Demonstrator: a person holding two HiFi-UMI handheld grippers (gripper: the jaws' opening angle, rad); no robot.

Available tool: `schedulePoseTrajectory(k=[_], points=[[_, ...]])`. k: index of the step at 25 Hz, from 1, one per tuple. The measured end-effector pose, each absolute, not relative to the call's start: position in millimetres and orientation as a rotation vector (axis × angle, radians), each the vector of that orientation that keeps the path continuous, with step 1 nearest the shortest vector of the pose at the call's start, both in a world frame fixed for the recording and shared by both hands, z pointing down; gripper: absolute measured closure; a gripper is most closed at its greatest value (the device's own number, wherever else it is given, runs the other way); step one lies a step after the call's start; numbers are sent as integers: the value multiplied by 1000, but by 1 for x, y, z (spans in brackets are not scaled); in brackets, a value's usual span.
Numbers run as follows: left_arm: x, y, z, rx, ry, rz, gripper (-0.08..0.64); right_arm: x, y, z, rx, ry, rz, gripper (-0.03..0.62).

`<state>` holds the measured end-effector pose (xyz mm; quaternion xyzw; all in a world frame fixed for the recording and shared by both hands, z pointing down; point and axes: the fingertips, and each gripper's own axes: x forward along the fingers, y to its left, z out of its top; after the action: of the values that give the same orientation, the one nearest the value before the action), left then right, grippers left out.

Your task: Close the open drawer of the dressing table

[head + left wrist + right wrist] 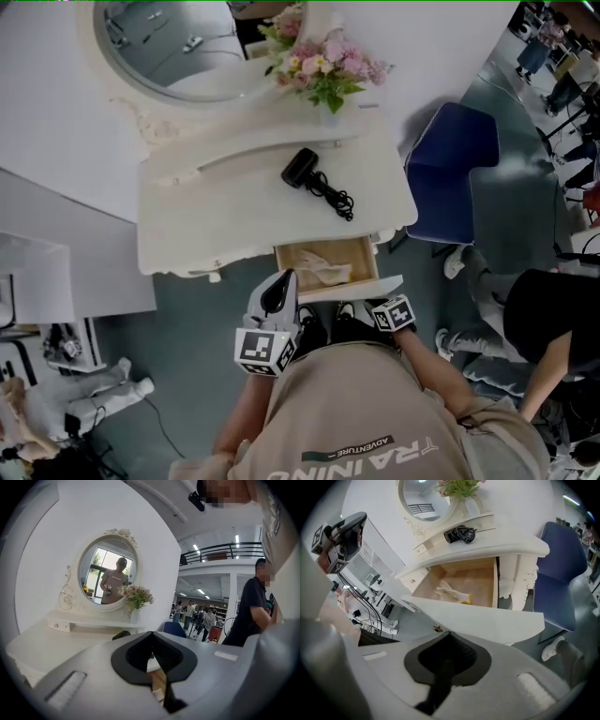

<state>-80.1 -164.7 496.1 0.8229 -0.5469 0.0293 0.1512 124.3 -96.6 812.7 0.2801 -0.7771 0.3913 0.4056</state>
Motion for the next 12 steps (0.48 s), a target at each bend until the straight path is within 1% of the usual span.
schedulePoseTrajectory(k=[12], points=[[-86, -199, 490, 2396, -1547, 71, 543, 117, -127, 811, 714, -1944, 992, 589]])
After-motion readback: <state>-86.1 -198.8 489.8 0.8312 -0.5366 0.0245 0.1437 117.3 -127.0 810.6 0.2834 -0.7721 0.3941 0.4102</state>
